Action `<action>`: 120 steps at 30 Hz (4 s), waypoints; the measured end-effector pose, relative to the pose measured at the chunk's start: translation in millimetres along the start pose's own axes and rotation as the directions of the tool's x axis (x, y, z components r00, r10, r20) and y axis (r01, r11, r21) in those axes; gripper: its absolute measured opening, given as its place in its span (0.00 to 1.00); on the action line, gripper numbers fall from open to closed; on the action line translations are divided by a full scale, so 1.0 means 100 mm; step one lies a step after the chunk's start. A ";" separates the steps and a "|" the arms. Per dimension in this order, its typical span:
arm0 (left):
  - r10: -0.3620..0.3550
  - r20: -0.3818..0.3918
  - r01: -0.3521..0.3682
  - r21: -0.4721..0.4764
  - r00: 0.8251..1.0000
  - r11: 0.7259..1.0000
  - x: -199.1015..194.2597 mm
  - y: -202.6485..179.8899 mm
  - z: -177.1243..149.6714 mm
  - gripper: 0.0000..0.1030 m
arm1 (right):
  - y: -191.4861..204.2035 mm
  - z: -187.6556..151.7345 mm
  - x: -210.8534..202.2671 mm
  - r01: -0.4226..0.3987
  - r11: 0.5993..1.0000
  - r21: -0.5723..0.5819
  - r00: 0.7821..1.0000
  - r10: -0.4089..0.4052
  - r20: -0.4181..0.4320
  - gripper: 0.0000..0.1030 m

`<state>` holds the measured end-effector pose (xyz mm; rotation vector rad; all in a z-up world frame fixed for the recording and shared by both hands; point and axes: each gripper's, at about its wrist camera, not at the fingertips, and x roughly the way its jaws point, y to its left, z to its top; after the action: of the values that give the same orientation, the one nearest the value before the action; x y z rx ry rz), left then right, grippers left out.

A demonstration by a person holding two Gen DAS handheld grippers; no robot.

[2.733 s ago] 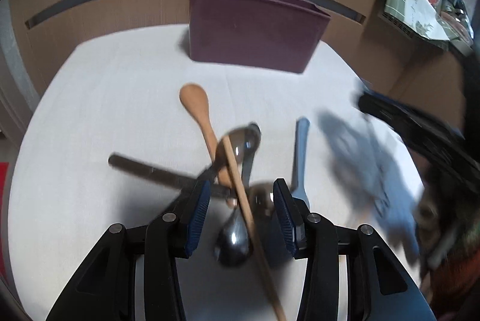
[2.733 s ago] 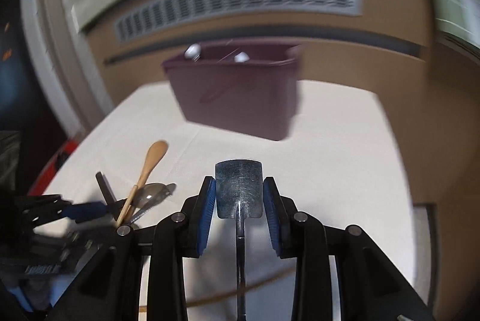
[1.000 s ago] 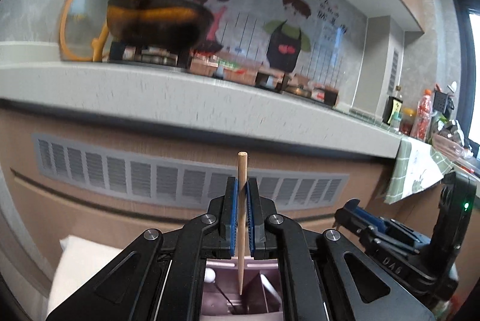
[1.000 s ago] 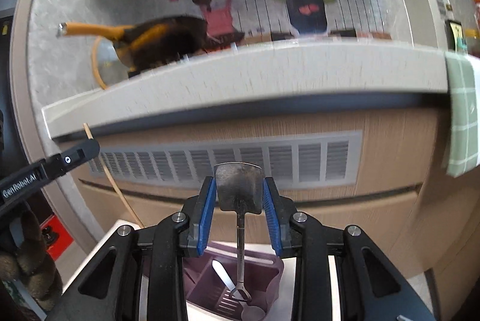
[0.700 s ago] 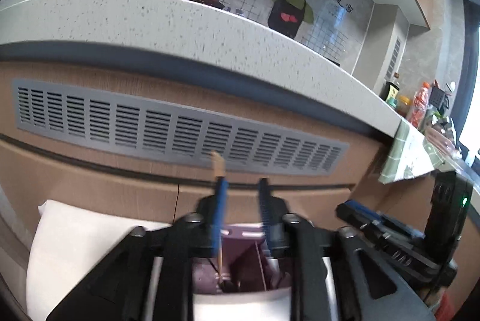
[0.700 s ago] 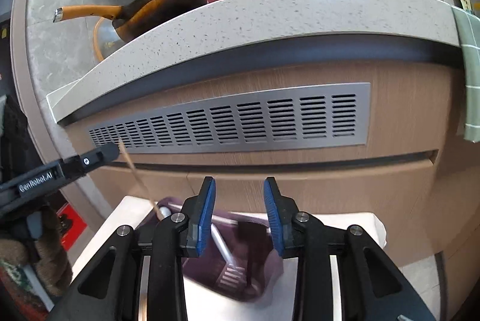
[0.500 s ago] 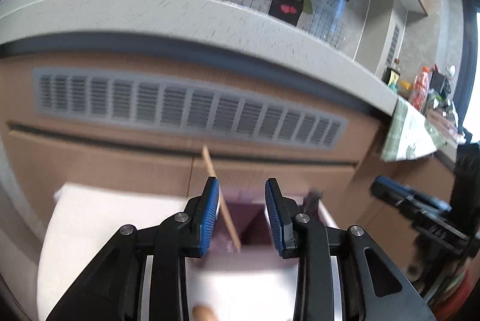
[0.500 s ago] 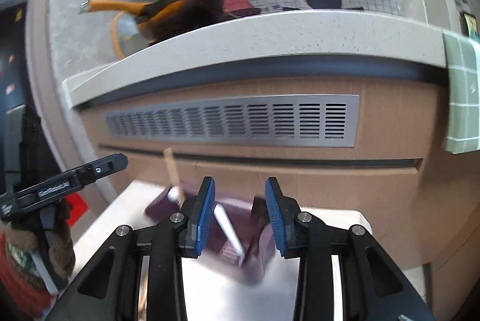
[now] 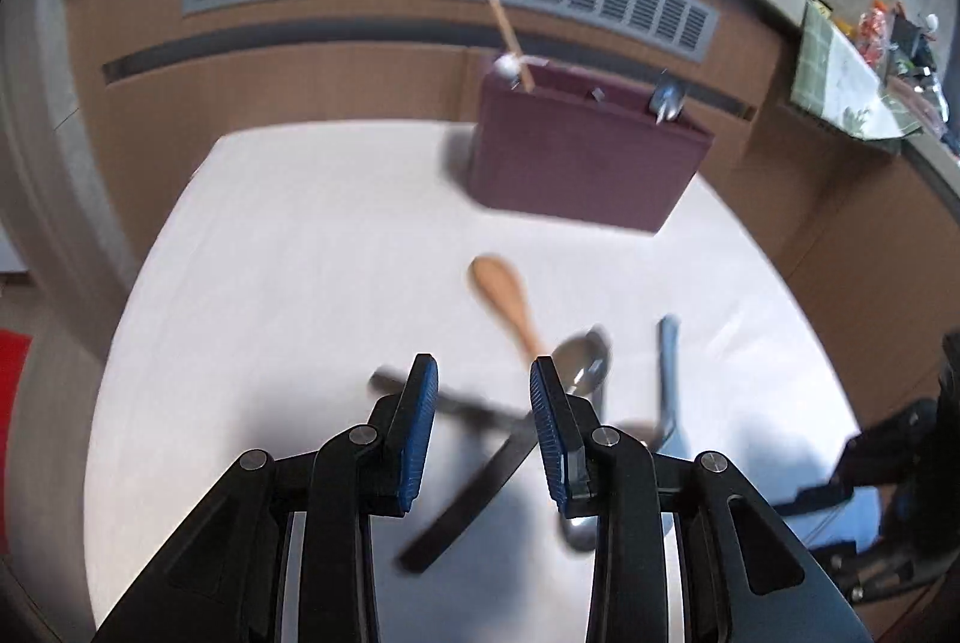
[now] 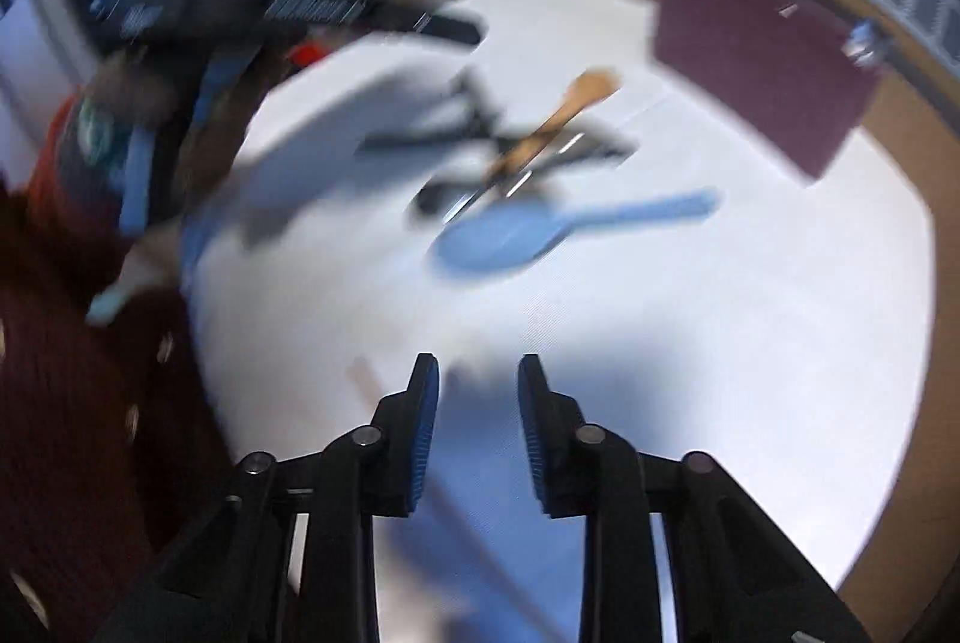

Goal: Organize utensils
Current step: 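Grasp a wooden chopstick with the right tool while left approaches blue spatula, then grasp the light blue plastic spatula by its handle with the left tool, then carry chopstick and blue spatula over the maroon caddy and open both tools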

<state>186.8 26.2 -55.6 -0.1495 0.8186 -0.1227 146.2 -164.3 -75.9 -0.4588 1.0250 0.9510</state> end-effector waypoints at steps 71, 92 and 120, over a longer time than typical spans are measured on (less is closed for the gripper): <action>-0.114 -0.227 0.173 0.262 0.967 0.949 1.02 -1.23 0.26 0.13 | -1.34 -0.46 -0.22 0.137 0.708 0.693 0.900 -0.381 0.211 0.09; -0.210 0.070 0.203 0.089 0.975 0.975 -0.02 -0.66 0.47 0.13 | -1.32 -0.11 -0.01 0.321 0.757 0.569 0.898 -0.434 0.071 0.11; -0.168 0.264 0.137 0.134 0.950 0.981 -0.54 -0.66 0.96 0.06 | -1.10 0.46 -0.96 0.227 0.795 0.563 0.752 -0.510 0.418 0.05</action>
<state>217.2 -21.2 59.2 -0.1184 0.5211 -0.2885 244.2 -233.6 19.7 0.0471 0.5577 0.3773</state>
